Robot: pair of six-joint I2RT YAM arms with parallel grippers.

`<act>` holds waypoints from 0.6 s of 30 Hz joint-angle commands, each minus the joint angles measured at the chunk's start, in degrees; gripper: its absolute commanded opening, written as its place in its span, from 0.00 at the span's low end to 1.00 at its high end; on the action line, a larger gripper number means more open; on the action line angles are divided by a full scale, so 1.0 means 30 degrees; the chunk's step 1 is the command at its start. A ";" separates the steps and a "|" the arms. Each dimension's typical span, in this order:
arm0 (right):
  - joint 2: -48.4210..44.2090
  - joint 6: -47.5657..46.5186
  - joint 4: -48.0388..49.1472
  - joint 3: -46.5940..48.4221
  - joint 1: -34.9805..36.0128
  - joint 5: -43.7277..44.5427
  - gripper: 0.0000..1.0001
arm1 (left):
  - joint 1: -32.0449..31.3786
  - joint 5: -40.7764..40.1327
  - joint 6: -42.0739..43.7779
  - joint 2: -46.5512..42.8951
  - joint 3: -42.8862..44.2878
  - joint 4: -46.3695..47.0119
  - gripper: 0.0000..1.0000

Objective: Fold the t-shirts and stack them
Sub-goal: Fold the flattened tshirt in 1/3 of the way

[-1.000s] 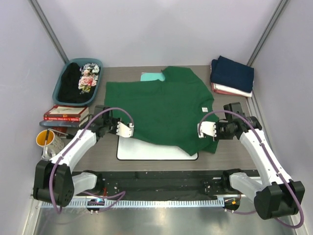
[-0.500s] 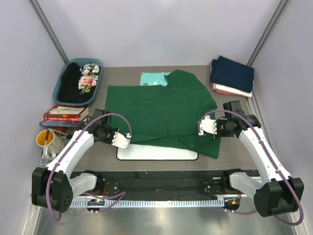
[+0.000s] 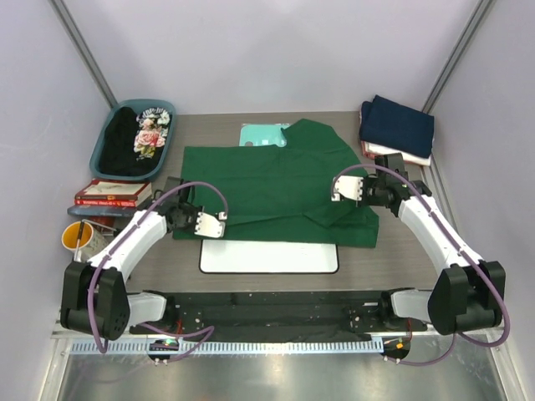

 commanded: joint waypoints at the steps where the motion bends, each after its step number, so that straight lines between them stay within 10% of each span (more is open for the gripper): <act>1: 0.0604 0.0461 0.2327 0.1249 -0.0013 0.0525 0.01 | 0.0230 -0.1331 -0.0695 0.0546 0.1012 0.1505 0.00; 18: 0.1719 0.1427 0.5548 0.0840 0.0455 0.0905 0.05 | 0.0640 -0.2065 -0.0958 0.3447 0.2300 0.3383 0.01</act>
